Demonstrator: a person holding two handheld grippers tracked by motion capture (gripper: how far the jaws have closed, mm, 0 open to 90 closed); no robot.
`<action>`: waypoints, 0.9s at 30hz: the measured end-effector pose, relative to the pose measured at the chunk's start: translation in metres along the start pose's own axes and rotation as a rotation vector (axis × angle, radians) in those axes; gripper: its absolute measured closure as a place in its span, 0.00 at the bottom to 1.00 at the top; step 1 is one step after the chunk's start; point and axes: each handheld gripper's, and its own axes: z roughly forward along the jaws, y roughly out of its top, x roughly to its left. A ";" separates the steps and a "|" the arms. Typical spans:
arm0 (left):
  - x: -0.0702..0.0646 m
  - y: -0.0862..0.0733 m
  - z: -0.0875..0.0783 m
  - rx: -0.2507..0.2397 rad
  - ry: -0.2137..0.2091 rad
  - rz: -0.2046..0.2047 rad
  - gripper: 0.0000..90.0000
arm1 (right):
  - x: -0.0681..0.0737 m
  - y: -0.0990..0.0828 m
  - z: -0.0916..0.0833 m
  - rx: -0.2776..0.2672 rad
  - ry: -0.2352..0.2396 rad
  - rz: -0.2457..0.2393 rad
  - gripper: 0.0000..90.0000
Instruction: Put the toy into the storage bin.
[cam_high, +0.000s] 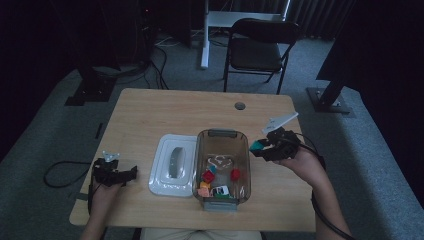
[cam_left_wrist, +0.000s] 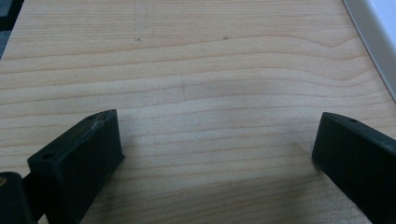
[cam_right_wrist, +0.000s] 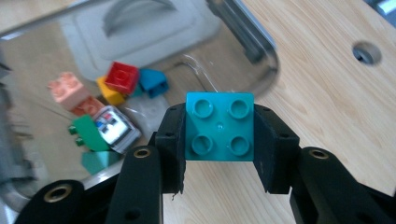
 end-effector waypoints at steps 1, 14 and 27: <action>0.000 0.000 0.000 0.000 0.000 0.000 0.02 | 0.003 0.003 0.000 0.001 0.002 -0.014 0.65; 0.000 0.000 0.000 -0.002 0.000 0.000 0.02 | 0.040 0.030 0.019 0.024 0.116 -0.159 0.65; 0.000 0.000 0.000 -0.002 0.000 0.000 0.02 | 0.070 0.040 0.072 0.150 0.237 -0.244 0.65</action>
